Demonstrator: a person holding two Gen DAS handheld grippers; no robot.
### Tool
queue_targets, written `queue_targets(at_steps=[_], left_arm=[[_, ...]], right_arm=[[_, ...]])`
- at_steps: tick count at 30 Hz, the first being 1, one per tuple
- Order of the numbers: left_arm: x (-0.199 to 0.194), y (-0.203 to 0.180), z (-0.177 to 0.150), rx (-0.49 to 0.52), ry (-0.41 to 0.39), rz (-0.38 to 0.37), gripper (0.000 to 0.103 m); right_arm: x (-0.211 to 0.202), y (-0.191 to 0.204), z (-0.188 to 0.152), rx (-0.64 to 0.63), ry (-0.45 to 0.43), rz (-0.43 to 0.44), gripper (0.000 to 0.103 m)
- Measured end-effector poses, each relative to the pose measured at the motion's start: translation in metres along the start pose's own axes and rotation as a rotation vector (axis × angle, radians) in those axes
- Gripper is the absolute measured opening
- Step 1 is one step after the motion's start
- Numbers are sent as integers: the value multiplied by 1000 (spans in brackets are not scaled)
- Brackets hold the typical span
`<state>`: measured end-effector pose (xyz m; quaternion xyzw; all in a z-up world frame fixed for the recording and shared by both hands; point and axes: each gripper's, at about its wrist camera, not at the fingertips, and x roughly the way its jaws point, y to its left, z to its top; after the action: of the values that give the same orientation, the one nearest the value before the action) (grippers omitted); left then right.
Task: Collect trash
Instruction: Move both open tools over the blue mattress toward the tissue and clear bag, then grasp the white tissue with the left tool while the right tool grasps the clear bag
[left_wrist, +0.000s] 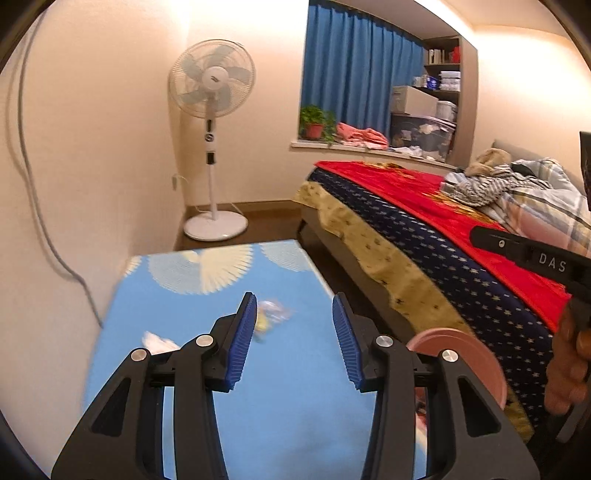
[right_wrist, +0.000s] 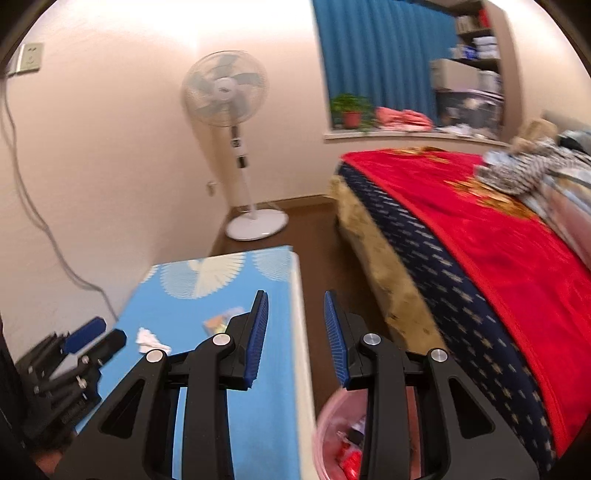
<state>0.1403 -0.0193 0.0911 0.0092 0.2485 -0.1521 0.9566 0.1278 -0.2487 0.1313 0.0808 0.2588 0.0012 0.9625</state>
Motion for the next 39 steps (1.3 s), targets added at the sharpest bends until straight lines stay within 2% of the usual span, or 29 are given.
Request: queue_targets(at_steps=[3, 7, 10, 13, 17, 19, 21, 24, 32, 39], left_arm=[[10, 27, 2, 33, -14, 49, 43], [33, 60, -12, -3, 0, 97, 42], [53, 83, -29, -53, 15, 124, 42], [72, 109, -40, -129, 43, 137, 42], [93, 138, -57, -220, 77, 167, 42], [100, 146, -63, -244, 97, 180, 42], [107, 153, -69, -271, 113, 186, 42], [117, 161, -78, -295, 138, 209, 42], [145, 172, -92, -325, 202, 245, 43], [167, 174, -102, -363, 294, 238, 44]], right_arm=[[25, 12, 10, -35, 7, 43, 33], [79, 32, 10, -67, 46, 109, 33], [116, 46, -2, -77, 85, 140, 33], [151, 54, -20, -34, 134, 174, 33], [195, 69, -41, -26, 187, 179, 33], [214, 78, -51, -42, 205, 179, 38], [232, 85, -58, -48, 220, 187, 54], [251, 90, -68, -70, 242, 164, 64], [286, 93, -77, -61, 311, 192, 75], [301, 107, -89, -144, 356, 167, 75]])
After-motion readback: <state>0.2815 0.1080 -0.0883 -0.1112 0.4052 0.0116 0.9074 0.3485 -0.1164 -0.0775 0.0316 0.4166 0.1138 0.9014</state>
